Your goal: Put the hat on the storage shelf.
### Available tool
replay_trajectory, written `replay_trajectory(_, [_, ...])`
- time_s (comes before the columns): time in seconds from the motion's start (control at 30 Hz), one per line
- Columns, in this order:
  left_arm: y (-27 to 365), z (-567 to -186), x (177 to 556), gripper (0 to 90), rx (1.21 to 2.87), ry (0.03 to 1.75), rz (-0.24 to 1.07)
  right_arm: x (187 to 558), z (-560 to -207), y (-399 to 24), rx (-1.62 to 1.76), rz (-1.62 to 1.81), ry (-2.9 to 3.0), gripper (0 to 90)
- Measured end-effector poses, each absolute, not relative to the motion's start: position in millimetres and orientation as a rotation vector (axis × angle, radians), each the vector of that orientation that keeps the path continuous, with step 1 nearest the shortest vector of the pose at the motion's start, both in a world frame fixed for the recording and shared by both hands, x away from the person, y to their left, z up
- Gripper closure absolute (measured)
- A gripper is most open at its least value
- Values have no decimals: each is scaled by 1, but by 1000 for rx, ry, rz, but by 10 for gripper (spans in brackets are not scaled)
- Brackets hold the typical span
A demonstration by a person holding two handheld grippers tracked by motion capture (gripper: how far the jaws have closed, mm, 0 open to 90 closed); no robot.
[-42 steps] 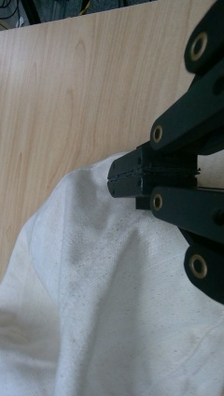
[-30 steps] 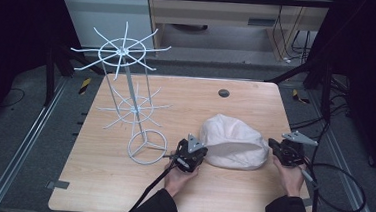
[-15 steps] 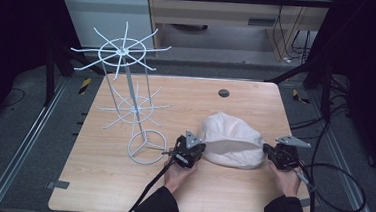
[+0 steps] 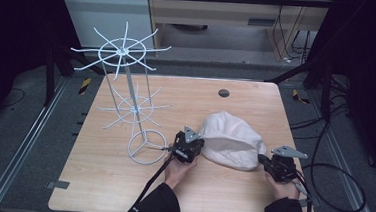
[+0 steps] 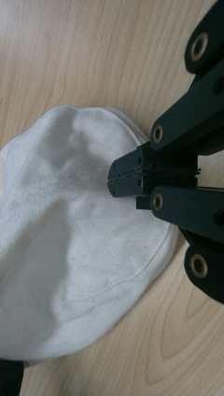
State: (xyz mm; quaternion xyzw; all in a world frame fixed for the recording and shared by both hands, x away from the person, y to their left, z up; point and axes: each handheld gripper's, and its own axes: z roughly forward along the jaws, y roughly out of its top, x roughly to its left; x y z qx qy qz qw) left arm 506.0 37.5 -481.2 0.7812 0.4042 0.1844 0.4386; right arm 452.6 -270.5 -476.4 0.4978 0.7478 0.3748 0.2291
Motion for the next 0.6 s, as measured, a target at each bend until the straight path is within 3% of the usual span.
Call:
replay_trajectory(0.3, [30,-479,500,899,1945,961,453,466,-466,-282,1387,1069,1911,900])
replay_trajectory(0.47, [27,-481,502,899,1942,967,453,492,-481,-287,1436,1059,1921,900])
replay_trajectory(0.6, [26,-482,504,899,1935,972,441,491,-485,-284,1432,1039,1953,900])
